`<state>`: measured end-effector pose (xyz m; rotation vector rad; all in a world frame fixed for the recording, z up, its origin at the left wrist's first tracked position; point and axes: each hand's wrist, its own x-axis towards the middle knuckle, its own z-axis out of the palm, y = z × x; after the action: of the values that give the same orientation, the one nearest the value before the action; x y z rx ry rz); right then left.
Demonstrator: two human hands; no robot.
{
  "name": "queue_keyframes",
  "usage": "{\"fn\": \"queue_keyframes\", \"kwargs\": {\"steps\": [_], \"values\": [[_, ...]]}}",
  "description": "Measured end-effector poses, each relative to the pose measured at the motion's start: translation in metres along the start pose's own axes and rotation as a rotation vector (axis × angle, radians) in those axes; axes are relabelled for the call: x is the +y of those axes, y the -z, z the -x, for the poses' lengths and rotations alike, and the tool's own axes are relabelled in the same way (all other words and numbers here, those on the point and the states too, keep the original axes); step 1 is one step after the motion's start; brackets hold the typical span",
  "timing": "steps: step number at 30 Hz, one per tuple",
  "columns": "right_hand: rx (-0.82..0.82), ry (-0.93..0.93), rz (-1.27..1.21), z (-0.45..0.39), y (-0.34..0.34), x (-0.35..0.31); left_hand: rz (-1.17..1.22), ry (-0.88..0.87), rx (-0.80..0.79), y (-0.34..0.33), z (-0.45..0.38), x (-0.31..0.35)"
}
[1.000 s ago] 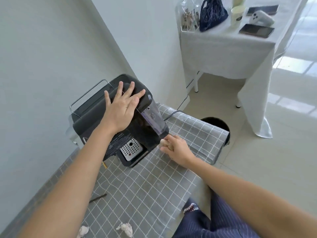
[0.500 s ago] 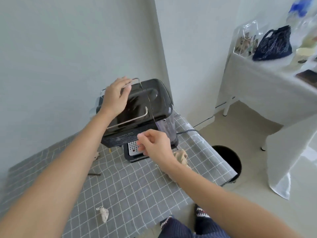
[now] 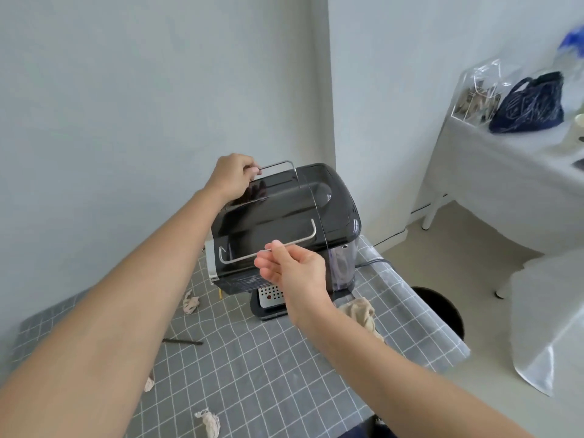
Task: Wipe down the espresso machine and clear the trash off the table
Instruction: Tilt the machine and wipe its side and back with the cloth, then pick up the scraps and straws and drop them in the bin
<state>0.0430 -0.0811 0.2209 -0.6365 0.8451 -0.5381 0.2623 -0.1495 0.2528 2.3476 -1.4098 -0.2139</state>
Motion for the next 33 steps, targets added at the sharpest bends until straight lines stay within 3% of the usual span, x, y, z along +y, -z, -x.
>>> {"fn": "queue_keyframes", "kwargs": {"steps": [6,10,15,21,27,33], "values": [[0.098,0.072,0.177,-0.012,0.000,-0.016,-0.009,-0.005,-0.073,0.008,-0.010,-0.007],[0.070,0.094,0.366,-0.034,0.015,-0.070,0.057,0.130,-0.063,0.016,-0.007,-0.019],[0.022,0.143,0.709,-0.085,0.019,-0.129,0.521,0.452,-0.024,0.033,0.023,-0.035],[-0.083,0.245,0.978,-0.137,-0.006,-0.166,0.944,0.639,0.023,0.035,0.063,-0.021],[-0.146,0.279,1.172,-0.158,-0.014,-0.169,1.000,0.736,0.156,0.023,0.075,-0.013],[-0.208,0.243,1.209,-0.165,-0.004,-0.156,0.978,0.799,0.170,0.011,0.090,-0.013]]}}
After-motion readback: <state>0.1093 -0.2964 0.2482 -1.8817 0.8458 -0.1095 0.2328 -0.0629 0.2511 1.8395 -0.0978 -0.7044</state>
